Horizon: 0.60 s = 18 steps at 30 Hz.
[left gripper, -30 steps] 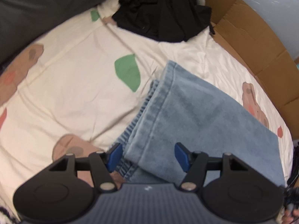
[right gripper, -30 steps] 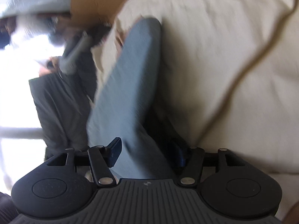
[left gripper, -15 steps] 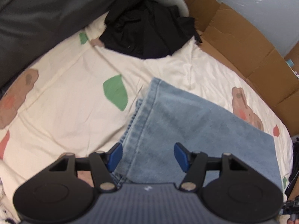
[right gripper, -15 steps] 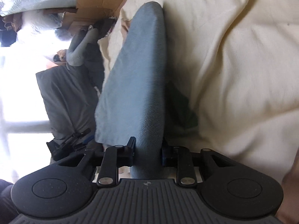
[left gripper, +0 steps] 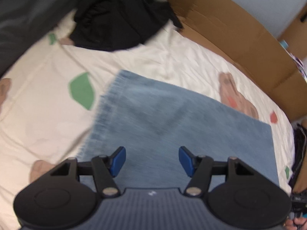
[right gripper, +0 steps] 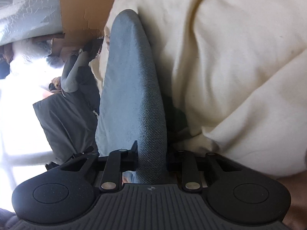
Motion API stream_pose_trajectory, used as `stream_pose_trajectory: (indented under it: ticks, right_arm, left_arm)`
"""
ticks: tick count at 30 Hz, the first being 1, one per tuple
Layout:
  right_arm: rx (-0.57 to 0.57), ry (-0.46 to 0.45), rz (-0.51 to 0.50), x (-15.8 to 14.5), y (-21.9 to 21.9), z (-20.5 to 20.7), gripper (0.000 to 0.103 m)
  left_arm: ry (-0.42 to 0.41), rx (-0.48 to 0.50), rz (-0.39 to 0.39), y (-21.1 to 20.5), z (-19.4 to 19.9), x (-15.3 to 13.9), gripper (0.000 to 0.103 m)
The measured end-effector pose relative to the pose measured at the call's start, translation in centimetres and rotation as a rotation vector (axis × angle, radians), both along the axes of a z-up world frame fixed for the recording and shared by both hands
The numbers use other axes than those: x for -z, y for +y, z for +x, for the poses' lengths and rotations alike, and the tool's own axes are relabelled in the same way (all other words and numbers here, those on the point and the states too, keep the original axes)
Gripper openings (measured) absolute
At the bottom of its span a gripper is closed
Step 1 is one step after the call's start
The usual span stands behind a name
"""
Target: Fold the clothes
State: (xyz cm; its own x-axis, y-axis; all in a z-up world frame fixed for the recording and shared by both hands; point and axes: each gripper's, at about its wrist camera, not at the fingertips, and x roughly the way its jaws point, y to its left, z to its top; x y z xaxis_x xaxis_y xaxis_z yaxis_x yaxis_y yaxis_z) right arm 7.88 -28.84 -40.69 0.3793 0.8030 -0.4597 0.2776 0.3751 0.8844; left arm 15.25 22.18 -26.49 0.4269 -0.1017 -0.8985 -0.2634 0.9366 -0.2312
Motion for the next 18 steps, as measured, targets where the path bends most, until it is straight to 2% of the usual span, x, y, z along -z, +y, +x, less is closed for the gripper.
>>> stream_pose_trajectory:
  ticks: [2,11,18]
  right_arm:
    - [0.023,-0.005,-0.001,0.0,0.2,-0.1,0.015]
    - [0.065,0.04,0.007,-2.2,0.0,-0.3,0.012]
    - [0.131,0.06,-0.04,-4.4,-2.0,-2.1,0.012]
  left_arm:
    - [0.003,0.045,0.003,-1.5,0.1,0.5,0.064]
    - [0.035,0.197,-0.055,-7.1,-0.2,2.4,0.064]
    - [0.086,0.239,-0.119,-8.8,-0.6,3.7,0.064]
